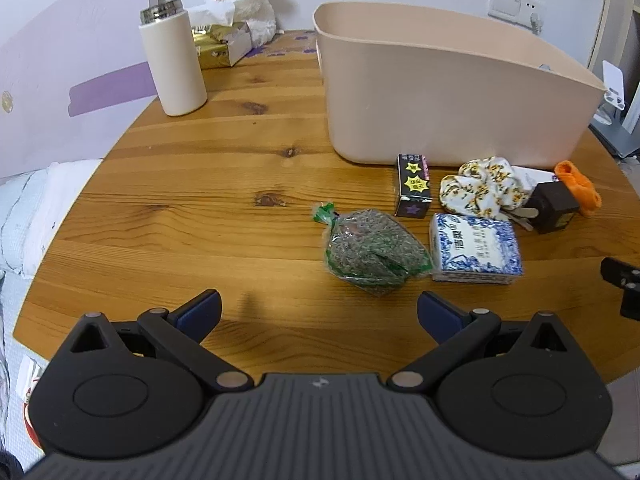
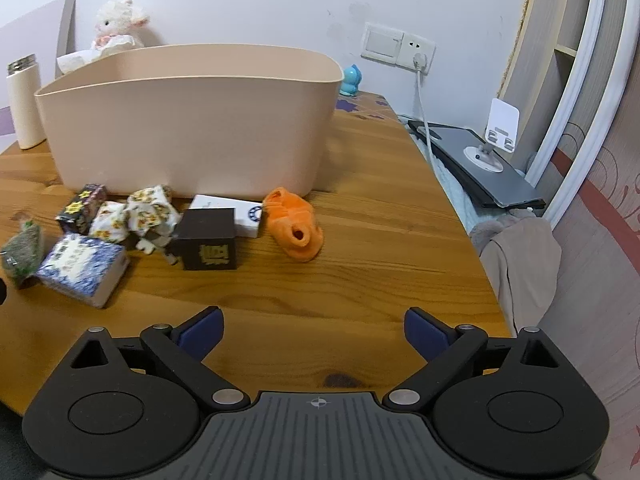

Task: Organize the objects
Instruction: 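Grasp the green herb bag with left tool while right tool grasps orange toy, then carry both items over the basket and open both tools to drop them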

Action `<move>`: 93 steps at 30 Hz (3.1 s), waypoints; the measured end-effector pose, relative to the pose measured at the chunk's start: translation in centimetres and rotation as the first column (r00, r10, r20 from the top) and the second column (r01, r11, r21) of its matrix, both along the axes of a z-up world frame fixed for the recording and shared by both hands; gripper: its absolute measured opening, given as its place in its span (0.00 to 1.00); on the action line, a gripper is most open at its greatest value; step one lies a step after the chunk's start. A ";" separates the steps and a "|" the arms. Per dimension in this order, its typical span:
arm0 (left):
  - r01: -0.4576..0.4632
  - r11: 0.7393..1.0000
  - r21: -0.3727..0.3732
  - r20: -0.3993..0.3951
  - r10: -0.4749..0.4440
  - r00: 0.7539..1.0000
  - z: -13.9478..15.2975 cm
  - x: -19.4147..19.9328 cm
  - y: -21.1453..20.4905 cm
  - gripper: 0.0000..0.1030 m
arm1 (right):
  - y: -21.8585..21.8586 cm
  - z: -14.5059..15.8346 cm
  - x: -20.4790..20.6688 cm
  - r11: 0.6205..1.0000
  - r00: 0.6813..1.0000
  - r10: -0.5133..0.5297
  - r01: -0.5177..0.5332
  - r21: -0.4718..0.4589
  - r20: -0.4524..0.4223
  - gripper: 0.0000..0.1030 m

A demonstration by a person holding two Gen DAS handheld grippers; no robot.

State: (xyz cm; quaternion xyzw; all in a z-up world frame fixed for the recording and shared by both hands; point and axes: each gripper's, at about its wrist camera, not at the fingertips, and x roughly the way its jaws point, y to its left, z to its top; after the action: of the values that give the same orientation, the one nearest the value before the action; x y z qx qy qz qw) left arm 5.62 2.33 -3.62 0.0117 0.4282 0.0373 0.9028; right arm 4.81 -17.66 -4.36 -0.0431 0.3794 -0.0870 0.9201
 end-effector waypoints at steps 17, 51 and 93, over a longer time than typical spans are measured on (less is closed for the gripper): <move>0.041 0.998 -0.039 0.007 -0.041 0.999 -2.4 4.1 -0.2 1.00 | -1.4 -1.7 5.8 0.999 1.000 0.010 -0.009 -0.038 0.026 0.89; 0.107 0.992 -0.073 0.202 -0.090 0.975 3.8 1.3 1.0 0.52 | -0.9 5.0 1.8 0.997 0.981 0.047 -0.056 0.044 0.190 0.09; 0.177 0.983 0.058 0.143 -0.183 0.973 4.0 17.8 -6.2 0.58 | 2.4 6.1 15.8 0.994 0.985 0.106 -0.110 0.022 0.137 0.24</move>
State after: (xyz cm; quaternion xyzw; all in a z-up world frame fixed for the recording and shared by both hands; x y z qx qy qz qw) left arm 23.43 -3.89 0.33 0.0681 0.3566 -0.0344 0.9311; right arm 20.56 -15.24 1.77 -0.0438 0.3146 -0.0341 0.9476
